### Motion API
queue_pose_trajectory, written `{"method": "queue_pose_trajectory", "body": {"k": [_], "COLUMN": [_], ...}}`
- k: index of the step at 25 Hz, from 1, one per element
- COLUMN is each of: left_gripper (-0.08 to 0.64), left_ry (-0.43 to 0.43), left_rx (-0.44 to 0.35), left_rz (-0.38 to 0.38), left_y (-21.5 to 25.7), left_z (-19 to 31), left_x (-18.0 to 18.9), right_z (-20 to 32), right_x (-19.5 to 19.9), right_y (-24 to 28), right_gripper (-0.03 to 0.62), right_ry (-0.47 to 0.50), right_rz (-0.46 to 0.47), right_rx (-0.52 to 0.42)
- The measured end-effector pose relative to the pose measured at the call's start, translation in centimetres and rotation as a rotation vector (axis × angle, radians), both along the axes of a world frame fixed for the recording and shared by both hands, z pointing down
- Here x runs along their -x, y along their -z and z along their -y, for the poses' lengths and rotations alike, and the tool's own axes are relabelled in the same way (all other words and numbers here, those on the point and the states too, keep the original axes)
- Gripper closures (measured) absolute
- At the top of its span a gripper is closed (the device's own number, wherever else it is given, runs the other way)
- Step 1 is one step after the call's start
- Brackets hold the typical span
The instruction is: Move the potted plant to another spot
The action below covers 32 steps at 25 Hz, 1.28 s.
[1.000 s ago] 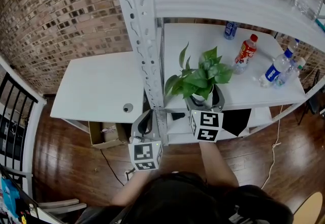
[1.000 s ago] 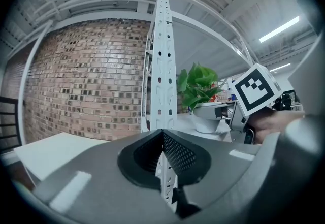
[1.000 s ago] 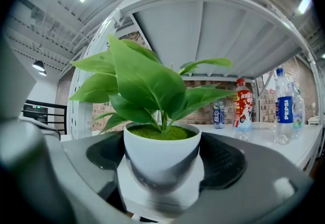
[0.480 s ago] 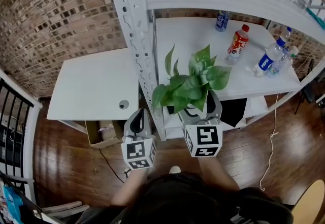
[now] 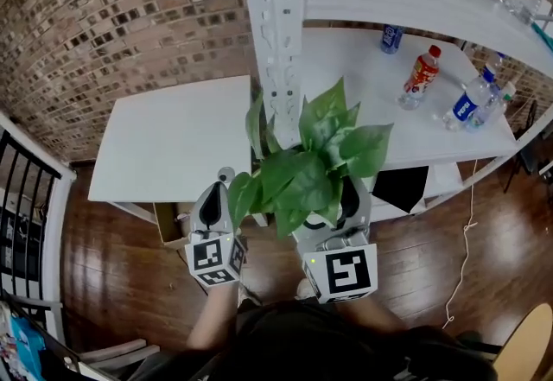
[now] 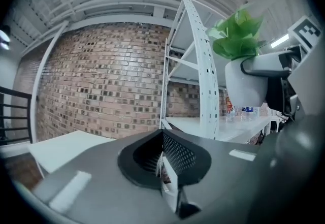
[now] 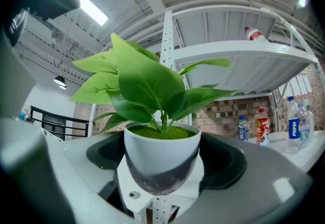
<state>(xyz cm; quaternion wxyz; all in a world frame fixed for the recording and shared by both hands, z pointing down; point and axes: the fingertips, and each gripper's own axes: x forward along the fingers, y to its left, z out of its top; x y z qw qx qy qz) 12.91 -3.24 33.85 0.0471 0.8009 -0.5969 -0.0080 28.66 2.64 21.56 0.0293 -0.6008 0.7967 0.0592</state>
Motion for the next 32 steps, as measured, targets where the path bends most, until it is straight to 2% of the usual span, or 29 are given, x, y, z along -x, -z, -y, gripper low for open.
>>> {"method": "queue_pose_trajectory", "body": {"k": [4,11,14,18,25,29,32], "left_gripper": [0.543,0.543,0.543,0.543,0.543,0.543,0.543], "left_ry": [0.0,-0.016,-0.03,-0.062,-0.087,-0.051,-0.032], "left_rx": [-0.005,-0.008,-0.015,0.009,0.022,0.022,0.052], "left_rz": [-0.011,0.002,0.009,0.021,-0.006,-0.016,-0.012], "left_y": [1.0,2.1,2.0,0.7,-1.6,-3.0,-4.9], "left_z": [0.5,1.9,2.0,3.5,5.3,6.6,7.7], "left_x": [3.4,8.8,11.6,15.1,21.5,25.1,27.3], "right_z": [0.5,4.0,5.7,8.8,12.7,15.5,17.0], "right_x": [5.7,13.2,16.3,19.8,25.9,28.2,29.4], "right_y": [1.1,-0.5,-2.9,-5.8,-11.1,-15.1,-18.1], "right_gripper": [0.14,0.14,0.14,0.14,0.14,0.14,0.141], "right_ry": [0.059,0.092,0.088,0.076,0.058,0.046,0.035], "right_rz": [0.001,-0.021,-0.04,-0.011,-0.019,-0.02,-0.031], "right_rx": [-0.025,0.032,0.075,0.118,0.151,0.191,0.221]}}
